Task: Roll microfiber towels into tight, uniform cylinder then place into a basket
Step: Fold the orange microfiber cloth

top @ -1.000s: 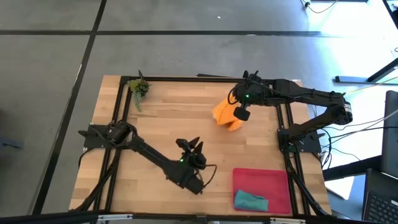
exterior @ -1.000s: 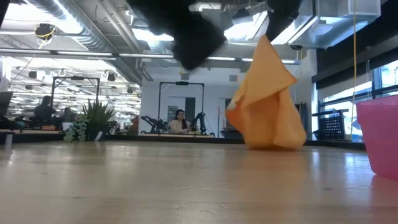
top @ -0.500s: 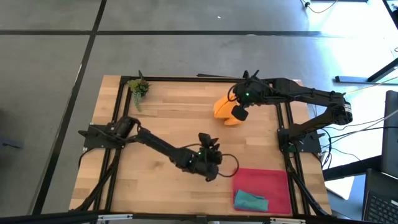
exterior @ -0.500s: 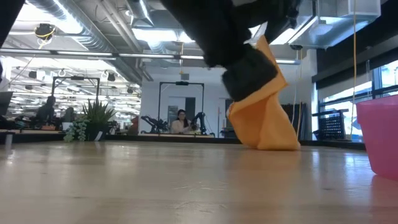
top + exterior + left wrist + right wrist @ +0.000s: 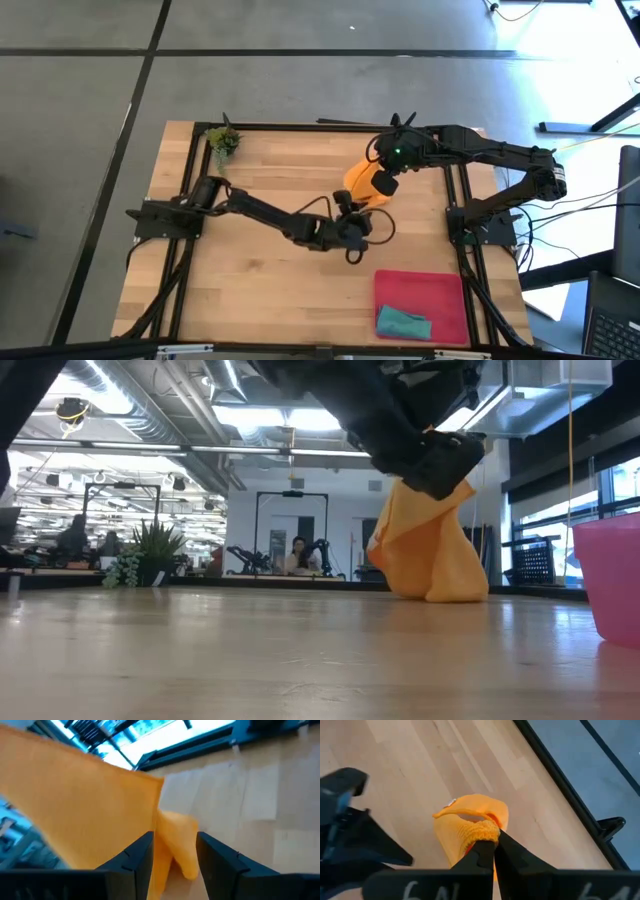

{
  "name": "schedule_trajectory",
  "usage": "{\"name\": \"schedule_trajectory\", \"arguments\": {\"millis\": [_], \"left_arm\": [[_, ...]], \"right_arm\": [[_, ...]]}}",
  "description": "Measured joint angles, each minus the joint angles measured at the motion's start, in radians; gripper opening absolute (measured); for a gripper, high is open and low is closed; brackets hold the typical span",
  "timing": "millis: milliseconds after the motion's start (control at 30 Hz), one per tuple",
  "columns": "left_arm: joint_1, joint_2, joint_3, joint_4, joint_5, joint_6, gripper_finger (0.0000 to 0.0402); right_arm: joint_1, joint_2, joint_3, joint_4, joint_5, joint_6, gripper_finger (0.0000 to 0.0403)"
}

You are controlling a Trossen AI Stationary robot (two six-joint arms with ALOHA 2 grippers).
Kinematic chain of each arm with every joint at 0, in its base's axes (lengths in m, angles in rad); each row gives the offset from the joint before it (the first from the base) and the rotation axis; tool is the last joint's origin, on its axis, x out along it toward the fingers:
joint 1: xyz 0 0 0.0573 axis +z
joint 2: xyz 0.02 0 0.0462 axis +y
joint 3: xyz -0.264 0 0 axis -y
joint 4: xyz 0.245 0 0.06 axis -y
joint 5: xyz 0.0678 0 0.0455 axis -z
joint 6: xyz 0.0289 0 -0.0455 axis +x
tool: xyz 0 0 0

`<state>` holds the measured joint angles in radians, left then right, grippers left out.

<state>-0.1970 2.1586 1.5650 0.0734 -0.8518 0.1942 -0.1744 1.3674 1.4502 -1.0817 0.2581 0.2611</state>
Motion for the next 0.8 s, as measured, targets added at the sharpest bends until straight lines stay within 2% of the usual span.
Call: {"name": "schedule_trajectory", "arguments": {"millis": [133,233,467,600,800], "left_arm": [[0.023,0.0,0.0,0.084,0.154,0.1,0.014],[0.035,0.01,0.0,0.153,0.186,0.161,0.014],[0.062,0.035,-0.002,0.168,0.148,0.179,0.014],[0.07,0.067,0.001,0.24,0.132,0.185,0.014],[0.071,0.126,-0.001,0.444,0.063,0.312,0.014]], "right_arm": [[-0.001,0.0,0.0,0.0,0.0,0.0,0.0005],[-0.001,0.0,0.0,-0.001,0.0,0.0,0.0005],[-0.001,0.0,0.0,-0.001,0.001,0.0,0.0005],[-0.001,0.0,0.0,0.0,0.001,0.0,0.0005],[-0.001,0.001,0.0,0.007,0.001,0.005,0.0005]]}}
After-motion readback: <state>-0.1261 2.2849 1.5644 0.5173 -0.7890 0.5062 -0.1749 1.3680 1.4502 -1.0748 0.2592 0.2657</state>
